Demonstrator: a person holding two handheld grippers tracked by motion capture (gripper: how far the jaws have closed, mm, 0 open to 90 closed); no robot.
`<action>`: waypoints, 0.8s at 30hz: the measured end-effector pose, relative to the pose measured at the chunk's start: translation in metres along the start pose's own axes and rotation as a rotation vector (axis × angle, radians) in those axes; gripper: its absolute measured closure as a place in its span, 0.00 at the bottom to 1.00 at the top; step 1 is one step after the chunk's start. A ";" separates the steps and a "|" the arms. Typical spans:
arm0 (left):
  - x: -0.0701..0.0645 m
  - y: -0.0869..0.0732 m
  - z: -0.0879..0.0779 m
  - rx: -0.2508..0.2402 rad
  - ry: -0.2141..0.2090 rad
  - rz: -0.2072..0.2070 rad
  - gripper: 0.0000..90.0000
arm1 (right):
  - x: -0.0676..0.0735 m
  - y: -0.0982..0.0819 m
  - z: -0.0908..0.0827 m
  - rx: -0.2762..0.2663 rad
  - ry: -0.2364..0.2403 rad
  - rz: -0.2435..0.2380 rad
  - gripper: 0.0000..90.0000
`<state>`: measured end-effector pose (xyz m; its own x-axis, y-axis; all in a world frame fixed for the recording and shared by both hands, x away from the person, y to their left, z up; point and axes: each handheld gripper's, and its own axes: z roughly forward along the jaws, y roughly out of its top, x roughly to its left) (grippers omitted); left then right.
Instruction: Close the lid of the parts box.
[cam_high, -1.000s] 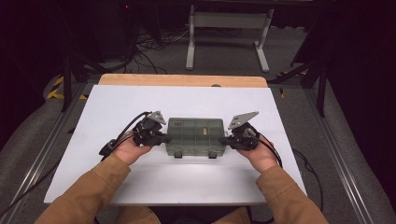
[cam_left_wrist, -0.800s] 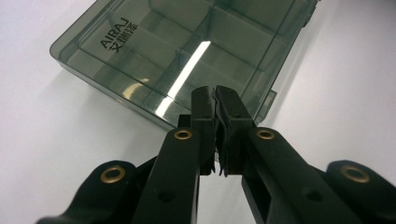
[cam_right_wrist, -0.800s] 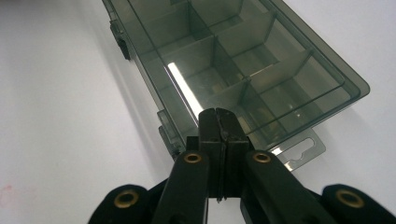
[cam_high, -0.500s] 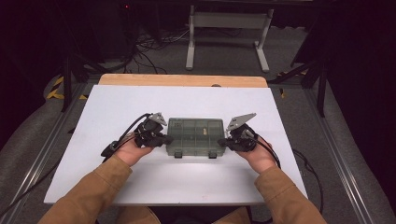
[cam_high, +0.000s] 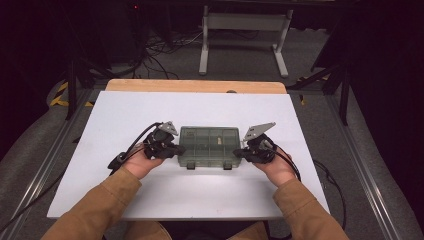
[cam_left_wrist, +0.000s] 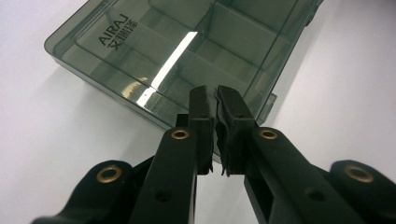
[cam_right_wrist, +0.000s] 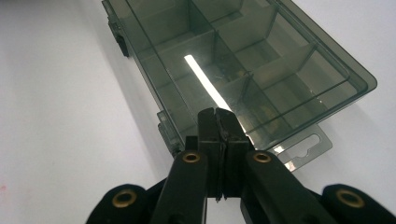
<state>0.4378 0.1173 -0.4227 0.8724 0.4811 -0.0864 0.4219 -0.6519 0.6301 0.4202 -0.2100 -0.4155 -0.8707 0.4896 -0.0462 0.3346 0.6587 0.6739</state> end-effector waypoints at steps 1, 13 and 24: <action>0.000 -0.001 0.002 0.009 0.004 0.012 0.94 | 0.000 0.000 0.001 0.025 -0.006 -0.003 1.00; -0.002 -0.003 0.002 -0.019 0.004 0.009 0.92 | 0.001 -0.004 0.003 0.015 -0.010 -0.009 0.98; -0.004 -0.001 -0.006 -0.120 0.004 0.003 0.68 | 0.003 0.006 -0.009 -0.038 -0.048 -0.005 0.81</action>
<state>0.4319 0.1199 -0.4182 0.8725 0.4819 -0.0811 0.3865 -0.5789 0.7180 0.4160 -0.2098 -0.4047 -0.8539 0.5135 -0.0846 0.3153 0.6397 0.7010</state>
